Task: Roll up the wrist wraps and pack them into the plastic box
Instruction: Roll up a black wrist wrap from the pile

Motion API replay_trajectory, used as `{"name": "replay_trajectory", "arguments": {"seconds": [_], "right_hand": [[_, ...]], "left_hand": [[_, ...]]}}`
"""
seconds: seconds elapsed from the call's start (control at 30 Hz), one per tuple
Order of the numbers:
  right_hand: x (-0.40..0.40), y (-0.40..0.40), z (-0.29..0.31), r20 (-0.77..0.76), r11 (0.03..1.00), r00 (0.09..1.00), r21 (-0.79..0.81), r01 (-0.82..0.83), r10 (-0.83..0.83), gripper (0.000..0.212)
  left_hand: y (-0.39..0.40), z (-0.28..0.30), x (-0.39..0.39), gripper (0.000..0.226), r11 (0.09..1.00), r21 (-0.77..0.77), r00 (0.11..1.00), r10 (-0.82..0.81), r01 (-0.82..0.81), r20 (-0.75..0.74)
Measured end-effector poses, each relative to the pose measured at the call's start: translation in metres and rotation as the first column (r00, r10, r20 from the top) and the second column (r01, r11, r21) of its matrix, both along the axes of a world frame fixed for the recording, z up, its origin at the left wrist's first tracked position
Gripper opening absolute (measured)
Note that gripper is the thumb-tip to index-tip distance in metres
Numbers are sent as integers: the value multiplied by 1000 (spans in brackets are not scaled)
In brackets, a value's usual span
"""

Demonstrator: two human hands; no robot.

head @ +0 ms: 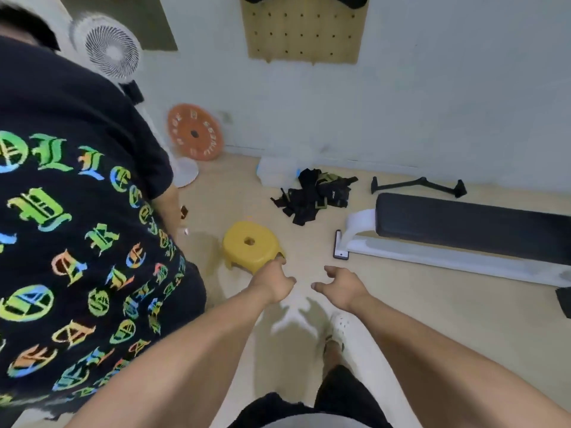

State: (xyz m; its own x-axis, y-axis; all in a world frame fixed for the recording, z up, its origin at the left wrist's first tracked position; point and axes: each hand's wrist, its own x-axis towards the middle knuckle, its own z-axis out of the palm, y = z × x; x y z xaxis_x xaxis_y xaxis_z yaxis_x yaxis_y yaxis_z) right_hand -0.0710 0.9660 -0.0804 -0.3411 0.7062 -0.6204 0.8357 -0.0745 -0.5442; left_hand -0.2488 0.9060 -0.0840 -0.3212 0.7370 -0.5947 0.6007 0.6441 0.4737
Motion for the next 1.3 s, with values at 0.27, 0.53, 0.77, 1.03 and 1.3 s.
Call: {"name": "replay_trajectory", "arguments": {"seconds": [0.27,0.53,0.77,1.03,1.3], "right_hand": [[-41,178,-6,5,981,982,30,-189,189,76],[-66,289,4,36,938,939,37,-344,343,74],[-69,340,3,49,929,933,83,-360,357,75],[-77,371,0,69,939,941,73,-337,332,76],[-107,384,-9,74,935,934,35,-352,349,76]], "left_hand": [[148,-9,-37,63,988,-38,989,150,-150,1],[239,-9,-52,62,957,-81,960,279,-279,-12],[291,-8,-60,65,953,-65,955,294,-295,-21],[329,-8,-69,60,962,-37,962,271,-270,16],[341,-24,-100,61,967,-53,966,251,-248,58]]}}
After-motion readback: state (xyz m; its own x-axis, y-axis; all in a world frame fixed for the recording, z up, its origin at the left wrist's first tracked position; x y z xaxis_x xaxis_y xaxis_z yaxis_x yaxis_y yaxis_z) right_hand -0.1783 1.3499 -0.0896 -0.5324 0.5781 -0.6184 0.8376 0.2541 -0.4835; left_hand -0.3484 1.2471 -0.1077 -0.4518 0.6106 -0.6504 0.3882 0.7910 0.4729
